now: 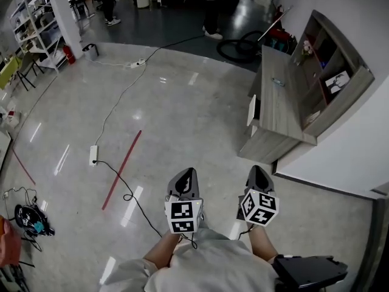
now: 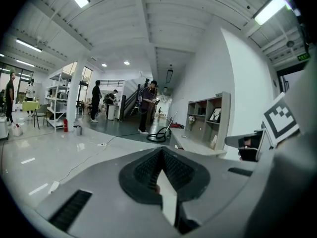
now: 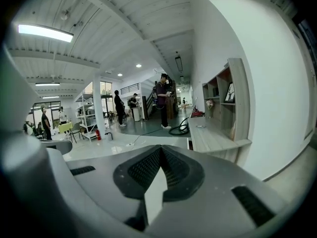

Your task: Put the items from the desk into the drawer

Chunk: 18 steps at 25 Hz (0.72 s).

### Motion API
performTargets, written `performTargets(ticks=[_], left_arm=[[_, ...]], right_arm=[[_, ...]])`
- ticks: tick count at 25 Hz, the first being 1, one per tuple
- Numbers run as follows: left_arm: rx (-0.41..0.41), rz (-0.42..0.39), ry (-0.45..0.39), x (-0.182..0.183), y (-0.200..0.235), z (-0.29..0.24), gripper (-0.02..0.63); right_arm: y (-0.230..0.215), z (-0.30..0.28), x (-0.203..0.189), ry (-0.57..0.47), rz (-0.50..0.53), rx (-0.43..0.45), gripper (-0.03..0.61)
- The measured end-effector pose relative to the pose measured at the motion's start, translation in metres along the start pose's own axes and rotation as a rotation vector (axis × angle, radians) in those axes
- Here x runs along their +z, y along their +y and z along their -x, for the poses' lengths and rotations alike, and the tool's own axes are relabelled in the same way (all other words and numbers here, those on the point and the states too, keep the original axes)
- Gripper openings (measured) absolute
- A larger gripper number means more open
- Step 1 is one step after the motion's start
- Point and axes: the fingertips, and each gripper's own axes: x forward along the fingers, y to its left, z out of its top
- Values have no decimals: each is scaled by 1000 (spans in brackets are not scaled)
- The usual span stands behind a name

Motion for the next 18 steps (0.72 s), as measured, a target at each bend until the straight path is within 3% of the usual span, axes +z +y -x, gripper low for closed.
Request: performTargets(ticks=[11, 18], left_arm=[[-36, -83, 32, 22, -4, -82, -3], [-71, -78, 70, 12, -2, -116, -3]], right_arm=[[-36, -73, 18, -5, -78, -50, -2], [-47, -97, 15, 21, -77, -84, -2]])
